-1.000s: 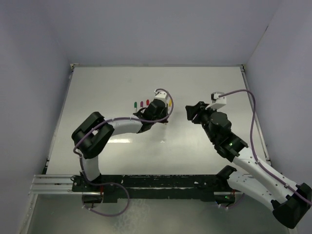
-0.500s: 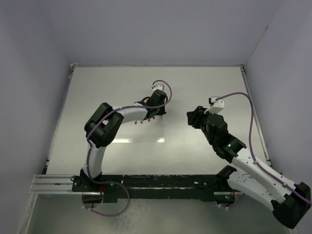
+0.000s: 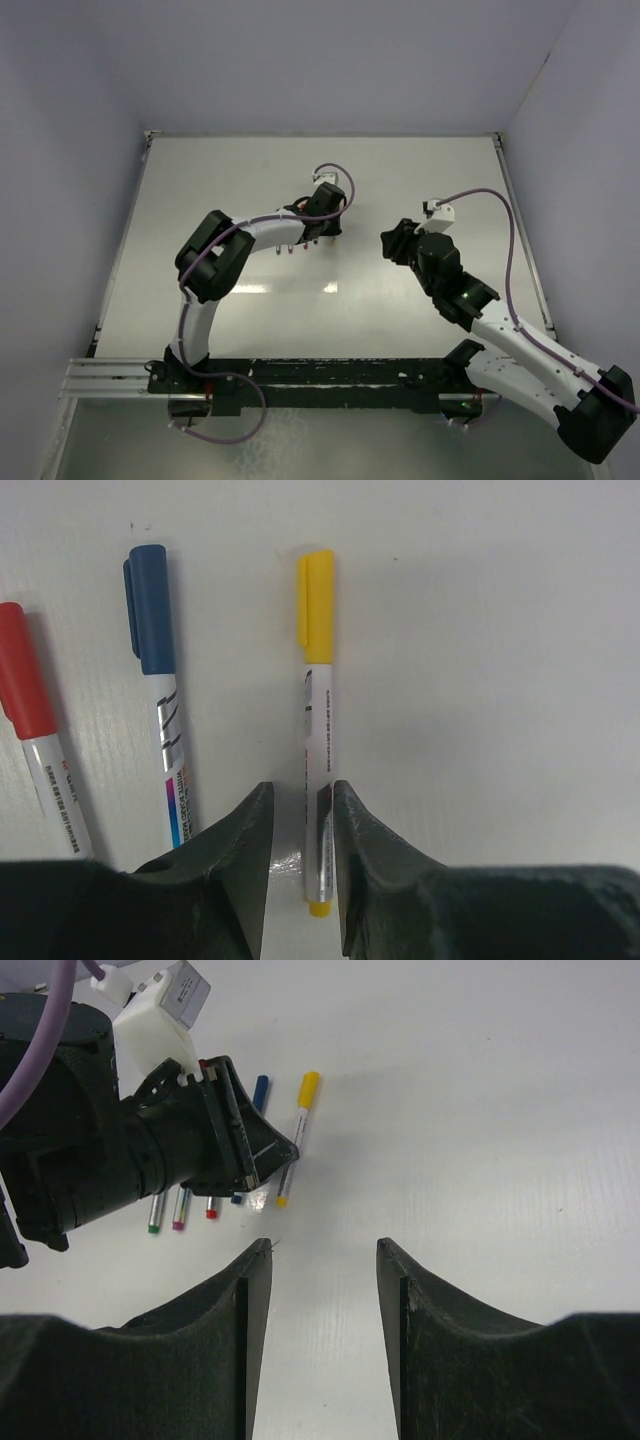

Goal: Insert the pens into the pen caps

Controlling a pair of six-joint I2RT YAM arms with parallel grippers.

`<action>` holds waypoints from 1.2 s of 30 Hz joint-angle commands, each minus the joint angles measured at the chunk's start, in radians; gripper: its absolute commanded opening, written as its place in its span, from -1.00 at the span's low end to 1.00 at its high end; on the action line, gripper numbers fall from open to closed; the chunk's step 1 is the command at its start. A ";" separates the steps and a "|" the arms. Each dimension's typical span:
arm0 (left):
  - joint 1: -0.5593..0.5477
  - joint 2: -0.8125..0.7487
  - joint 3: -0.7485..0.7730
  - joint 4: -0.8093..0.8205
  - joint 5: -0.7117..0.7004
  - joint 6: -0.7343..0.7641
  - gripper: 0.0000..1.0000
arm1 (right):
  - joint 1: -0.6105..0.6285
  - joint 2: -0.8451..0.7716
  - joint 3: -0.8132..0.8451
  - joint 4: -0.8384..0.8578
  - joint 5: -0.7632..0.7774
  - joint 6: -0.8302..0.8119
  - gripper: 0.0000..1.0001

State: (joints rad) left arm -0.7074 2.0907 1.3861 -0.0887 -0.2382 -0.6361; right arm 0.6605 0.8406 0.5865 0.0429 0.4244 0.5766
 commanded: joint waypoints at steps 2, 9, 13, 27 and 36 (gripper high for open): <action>0.007 -0.011 0.029 -0.035 0.008 -0.001 -0.32 | -0.001 -0.014 0.003 0.032 -0.003 0.015 -0.03; 0.007 -0.157 0.026 -0.003 0.038 0.036 -0.32 | 0.000 -0.041 -0.002 0.028 0.010 0.007 -0.04; 0.005 -0.278 -0.019 0.046 0.059 0.066 -0.33 | -0.002 -0.042 -0.007 0.029 0.039 0.002 -0.03; 0.007 -0.697 -0.447 0.150 -0.050 0.192 -0.36 | -0.235 -0.043 -0.019 0.030 0.040 -0.056 0.12; 0.018 -1.093 -0.643 0.014 -0.295 0.245 -0.21 | -0.622 -0.060 -0.034 0.013 -0.164 0.135 0.14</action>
State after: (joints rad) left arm -0.7021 1.1721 0.7639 -0.0494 -0.3874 -0.4313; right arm 0.1322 0.8131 0.5583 0.0406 0.3546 0.6083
